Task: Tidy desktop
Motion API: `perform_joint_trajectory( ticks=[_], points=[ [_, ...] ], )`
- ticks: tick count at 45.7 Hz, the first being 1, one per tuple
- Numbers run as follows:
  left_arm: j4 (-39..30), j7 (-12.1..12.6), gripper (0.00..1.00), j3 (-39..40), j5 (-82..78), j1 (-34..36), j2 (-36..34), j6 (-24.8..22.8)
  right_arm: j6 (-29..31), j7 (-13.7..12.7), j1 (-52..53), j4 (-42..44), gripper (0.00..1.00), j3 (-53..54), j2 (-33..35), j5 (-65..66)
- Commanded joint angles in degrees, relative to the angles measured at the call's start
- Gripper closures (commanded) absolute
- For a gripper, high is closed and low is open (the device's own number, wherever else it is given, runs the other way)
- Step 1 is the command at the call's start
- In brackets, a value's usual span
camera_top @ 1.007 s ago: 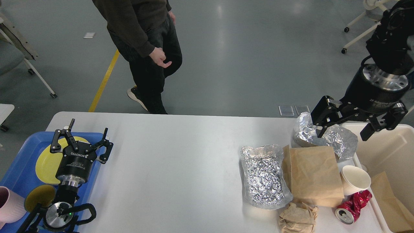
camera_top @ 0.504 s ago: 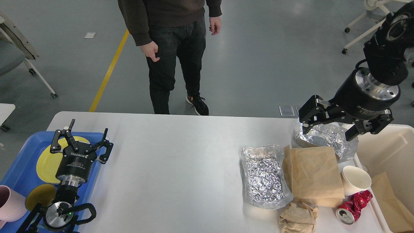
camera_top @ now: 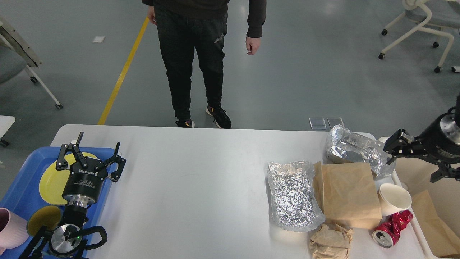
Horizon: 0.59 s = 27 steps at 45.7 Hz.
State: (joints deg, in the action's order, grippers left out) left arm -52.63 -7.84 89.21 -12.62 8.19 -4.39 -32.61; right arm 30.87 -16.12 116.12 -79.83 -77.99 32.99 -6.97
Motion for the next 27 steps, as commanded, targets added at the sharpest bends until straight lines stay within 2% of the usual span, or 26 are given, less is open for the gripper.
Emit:
perform_joint_trajectory(
  ticks=[1, 7, 16, 27],
  points=[
    [0.1, -0.1, 0.04, 0.0, 0.0, 0.0, 0.0, 0.0, -3.2, 0.0, -9.1, 4.9, 0.02, 1.2, 1.1, -0.6],
    [0.0, -0.1, 0.04, 0.0, 0.0, 0.0, 0.0, 0.0, -7.0, 0.0, -18.3, 9.6, 0.02, 6.4, 5.1, -0.6],
    [0.0, -0.1, 0.04, 0.0, 0.0, 0.0, 0.0, 0.0, -7.4, 0.0, -33.9, 18.8, 0.02, 17.1, 6.9, -0.9],
    [0.0, -0.1, 0.04, 0.0, 0.0, 0.0, 0.0, 0.0, -8.8, 0.0, -40.4, 24.1, 0.02, 21.2, 5.5, -1.0]
  ],
)
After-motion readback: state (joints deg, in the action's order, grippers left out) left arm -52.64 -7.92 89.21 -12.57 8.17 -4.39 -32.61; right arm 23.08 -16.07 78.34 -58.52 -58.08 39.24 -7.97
